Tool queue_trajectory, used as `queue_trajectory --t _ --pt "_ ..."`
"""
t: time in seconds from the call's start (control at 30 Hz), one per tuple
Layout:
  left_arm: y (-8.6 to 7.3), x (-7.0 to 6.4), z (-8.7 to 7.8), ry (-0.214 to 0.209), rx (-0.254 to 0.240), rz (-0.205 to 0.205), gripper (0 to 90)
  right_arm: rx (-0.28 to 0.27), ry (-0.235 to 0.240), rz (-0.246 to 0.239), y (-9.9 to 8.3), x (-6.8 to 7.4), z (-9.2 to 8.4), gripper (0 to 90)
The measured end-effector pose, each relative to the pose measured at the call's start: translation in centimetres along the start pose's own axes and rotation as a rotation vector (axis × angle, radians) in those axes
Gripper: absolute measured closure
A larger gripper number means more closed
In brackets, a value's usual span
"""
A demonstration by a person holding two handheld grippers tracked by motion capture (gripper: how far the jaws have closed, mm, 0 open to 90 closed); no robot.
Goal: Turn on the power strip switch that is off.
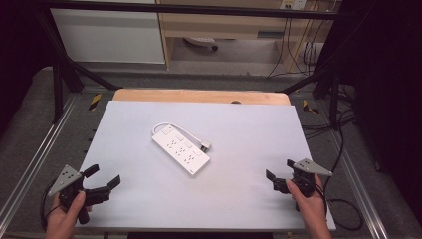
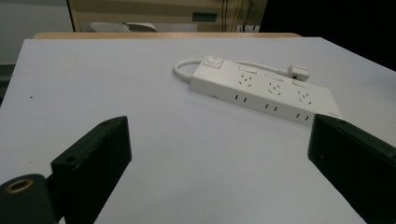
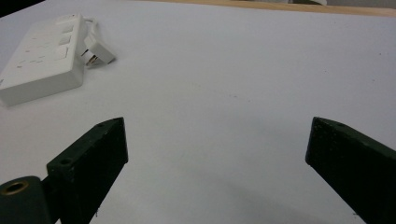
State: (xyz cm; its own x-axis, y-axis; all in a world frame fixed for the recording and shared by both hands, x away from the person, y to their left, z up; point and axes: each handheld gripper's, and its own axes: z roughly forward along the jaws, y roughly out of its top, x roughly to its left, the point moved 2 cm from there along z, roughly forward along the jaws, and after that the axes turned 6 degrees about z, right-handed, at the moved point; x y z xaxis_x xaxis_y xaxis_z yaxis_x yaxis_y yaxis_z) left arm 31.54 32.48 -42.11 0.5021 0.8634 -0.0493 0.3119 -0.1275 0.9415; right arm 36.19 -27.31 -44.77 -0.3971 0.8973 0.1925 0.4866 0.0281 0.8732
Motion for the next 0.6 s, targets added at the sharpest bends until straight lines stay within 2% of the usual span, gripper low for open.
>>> queue_trajectory --t 0.6 --pt "-0.04 -0.24 0.18 -0.01 0.008 0.01 6.1 -0.014 0.017 0.011 0.24 0.24 -0.26 4.3"
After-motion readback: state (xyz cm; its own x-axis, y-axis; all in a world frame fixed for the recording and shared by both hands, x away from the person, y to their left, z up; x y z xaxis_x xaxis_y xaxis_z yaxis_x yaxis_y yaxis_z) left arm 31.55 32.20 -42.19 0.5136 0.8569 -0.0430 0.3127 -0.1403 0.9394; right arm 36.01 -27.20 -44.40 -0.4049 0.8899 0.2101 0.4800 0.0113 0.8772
